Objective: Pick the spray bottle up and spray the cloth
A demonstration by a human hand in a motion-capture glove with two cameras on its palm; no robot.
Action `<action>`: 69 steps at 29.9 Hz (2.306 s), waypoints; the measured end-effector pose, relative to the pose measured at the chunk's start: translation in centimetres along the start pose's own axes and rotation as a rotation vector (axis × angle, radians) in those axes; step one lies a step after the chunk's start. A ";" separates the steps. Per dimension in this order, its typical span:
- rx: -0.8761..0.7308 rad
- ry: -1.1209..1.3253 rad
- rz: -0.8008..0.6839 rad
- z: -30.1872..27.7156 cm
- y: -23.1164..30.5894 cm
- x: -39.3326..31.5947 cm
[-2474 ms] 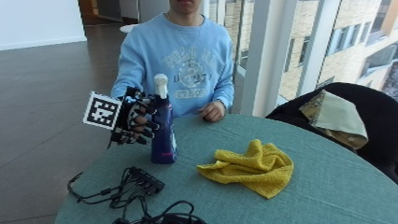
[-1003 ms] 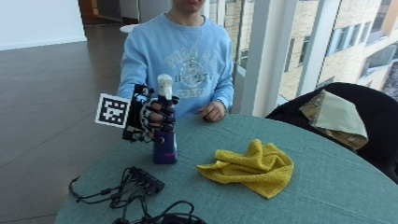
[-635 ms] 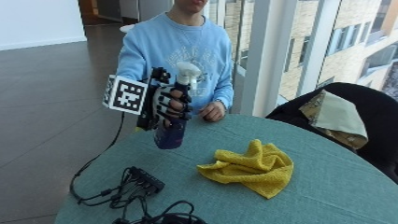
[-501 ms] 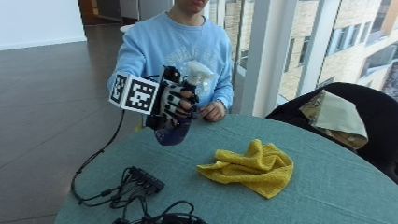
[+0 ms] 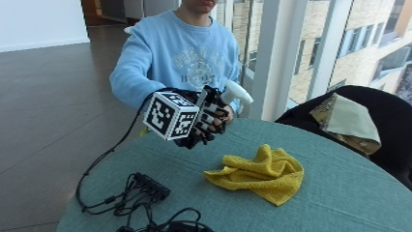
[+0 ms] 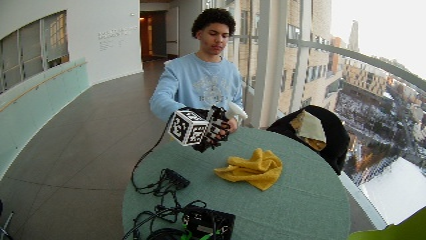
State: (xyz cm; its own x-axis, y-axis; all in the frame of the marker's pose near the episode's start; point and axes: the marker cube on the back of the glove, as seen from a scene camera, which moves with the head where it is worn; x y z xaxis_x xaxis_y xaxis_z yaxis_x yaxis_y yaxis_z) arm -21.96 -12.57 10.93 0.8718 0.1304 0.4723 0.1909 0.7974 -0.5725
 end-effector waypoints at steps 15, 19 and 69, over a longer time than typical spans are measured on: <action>-0.079 -0.038 0.097 1.2 -0.8 0.7; -0.088 -0.036 0.106 1.4 -0.8 0.9; -0.142 0.013 0.187 2.8 2.9 1.1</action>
State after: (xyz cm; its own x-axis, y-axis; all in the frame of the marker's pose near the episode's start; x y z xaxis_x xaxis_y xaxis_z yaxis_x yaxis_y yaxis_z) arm -21.71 -8.48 11.67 0.9036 0.2596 0.3409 0.0865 0.6687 -0.7385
